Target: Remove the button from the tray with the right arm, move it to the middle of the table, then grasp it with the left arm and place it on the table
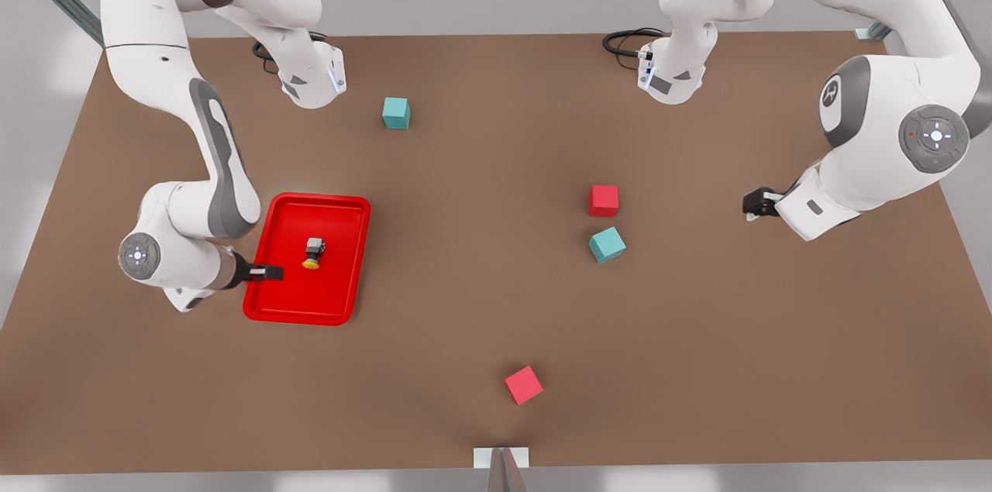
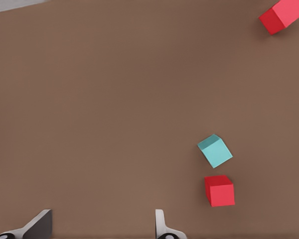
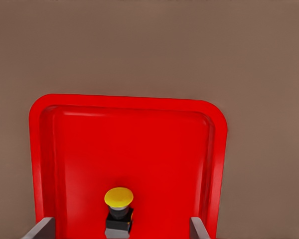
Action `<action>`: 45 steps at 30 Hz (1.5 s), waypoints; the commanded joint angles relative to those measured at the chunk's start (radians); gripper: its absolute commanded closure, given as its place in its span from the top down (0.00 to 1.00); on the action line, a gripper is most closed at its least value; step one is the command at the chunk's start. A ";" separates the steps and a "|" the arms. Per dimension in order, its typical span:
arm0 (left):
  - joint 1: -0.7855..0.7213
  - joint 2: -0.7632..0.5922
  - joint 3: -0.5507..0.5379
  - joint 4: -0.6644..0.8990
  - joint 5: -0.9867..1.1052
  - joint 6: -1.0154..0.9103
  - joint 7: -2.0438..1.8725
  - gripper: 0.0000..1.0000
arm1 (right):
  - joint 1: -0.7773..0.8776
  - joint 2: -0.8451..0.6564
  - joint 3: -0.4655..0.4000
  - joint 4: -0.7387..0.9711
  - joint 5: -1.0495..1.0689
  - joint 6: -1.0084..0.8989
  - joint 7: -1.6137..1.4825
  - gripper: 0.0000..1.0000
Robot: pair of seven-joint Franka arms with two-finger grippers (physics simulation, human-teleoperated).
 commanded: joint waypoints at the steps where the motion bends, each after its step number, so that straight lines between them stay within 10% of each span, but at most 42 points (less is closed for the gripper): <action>1: 0.001 -0.002 0.001 0.000 0.001 0.003 0.055 1.00 | -0.011 -0.012 0.008 -0.042 -0.025 0.210 -0.055 1.00; 45: 0.030 -0.002 0.002 -0.001 0.003 0.009 0.066 1.00 | -0.061 -0.119 0.163 -0.500 -0.186 0.449 0.414 1.00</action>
